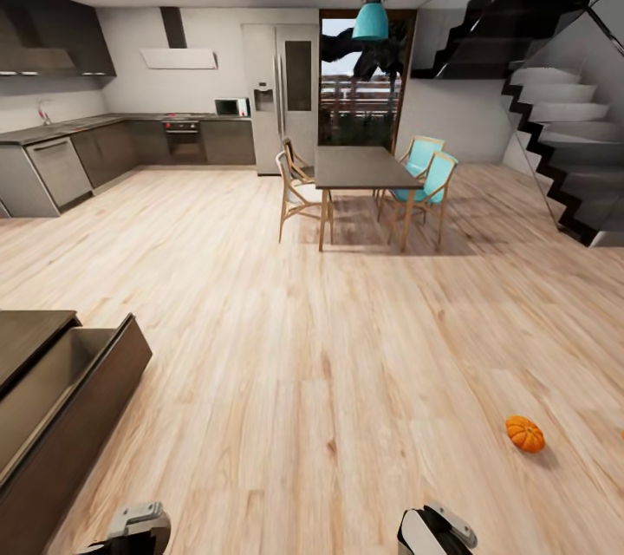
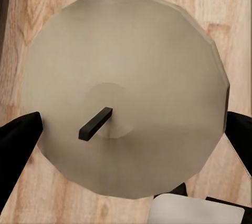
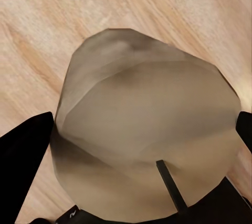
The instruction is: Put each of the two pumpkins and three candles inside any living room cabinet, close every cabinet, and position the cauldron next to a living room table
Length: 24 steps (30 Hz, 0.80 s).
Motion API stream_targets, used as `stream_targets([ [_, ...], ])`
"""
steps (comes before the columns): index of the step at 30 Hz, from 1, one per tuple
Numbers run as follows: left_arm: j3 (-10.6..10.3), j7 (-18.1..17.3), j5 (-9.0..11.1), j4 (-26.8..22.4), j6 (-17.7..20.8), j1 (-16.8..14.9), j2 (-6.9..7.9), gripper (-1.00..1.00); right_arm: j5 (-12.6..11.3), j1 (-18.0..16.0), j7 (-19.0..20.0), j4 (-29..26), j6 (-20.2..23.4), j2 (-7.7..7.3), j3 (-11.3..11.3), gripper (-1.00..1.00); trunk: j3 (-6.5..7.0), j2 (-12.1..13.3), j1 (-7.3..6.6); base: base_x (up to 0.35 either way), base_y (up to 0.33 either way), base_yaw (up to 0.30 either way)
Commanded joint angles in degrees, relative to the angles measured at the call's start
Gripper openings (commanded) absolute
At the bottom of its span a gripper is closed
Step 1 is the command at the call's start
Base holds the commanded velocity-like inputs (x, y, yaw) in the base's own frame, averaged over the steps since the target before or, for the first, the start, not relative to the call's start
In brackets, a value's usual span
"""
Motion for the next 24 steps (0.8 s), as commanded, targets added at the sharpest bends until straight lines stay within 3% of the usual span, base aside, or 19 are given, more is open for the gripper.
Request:
stream_targets([
  [1,0.0,0.0,0.0,0.0,0.0,0.0,0.00,-1.00,0.0,0.0,0.0,0.0,0.0,0.00,0.0,-1.00,0.00,0.0,0.00,0.326,0.000,0.000],
  [24,0.0,0.0,0.0,0.0,0.0,0.0,-0.01,-1.00,0.2,0.0,0.0,0.0,-0.8,0.00,0.2,-1.00,0.00,0.0,0.00,0.326,0.000,0.000],
])
